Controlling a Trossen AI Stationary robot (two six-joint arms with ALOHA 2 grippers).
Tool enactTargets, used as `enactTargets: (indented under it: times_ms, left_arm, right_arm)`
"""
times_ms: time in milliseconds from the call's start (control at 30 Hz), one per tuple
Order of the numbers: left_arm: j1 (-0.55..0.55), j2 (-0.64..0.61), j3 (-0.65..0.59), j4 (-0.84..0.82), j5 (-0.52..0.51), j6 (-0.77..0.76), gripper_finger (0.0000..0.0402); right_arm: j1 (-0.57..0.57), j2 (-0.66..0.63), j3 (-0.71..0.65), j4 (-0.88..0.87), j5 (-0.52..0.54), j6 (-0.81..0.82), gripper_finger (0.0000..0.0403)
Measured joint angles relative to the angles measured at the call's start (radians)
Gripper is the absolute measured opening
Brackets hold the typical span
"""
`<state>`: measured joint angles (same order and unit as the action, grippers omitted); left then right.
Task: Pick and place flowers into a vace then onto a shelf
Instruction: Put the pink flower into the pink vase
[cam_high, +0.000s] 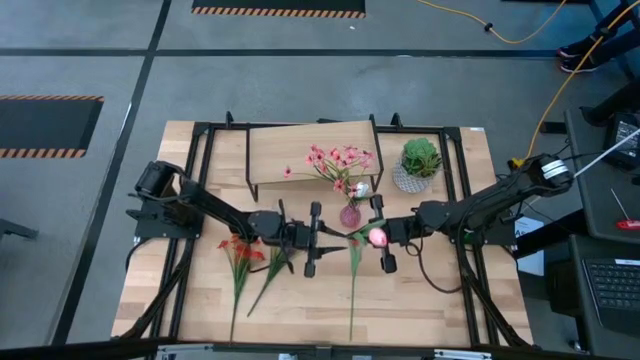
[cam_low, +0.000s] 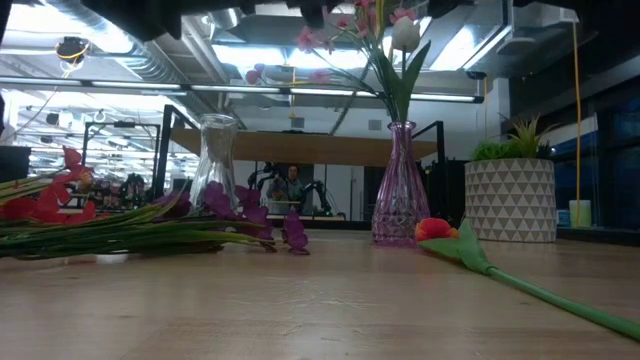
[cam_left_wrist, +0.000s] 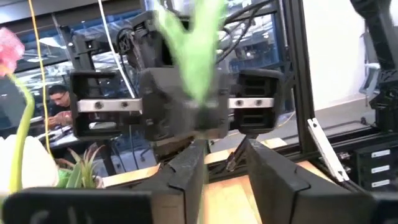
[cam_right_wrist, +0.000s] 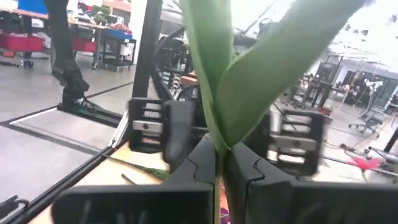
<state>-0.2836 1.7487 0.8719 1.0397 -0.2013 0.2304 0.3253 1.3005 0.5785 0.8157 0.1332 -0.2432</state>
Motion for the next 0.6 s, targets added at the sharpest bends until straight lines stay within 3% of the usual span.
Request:
enactTargets:
  times_ms: [233,400,600]
  left_arm:
    - [-0.018,-0.046,0.000,-0.059,-0.033,0.020,0.0136]
    - [-0.042,-0.138,0.000,-0.258,-0.093,0.052,0.0133]
    - [-0.073,-0.268,0.000,-0.483,-0.177,0.034,0.0108]
  right_arm:
    - [0.000,-0.008,0.000,-0.009,-0.017,0.002,0.0005]
    - [0.000,-0.030,-0.001,-0.050,-0.019,0.002,0.0004]
    - [0.000,-0.144,-0.001,-0.182,-0.021,0.030,0.0004]
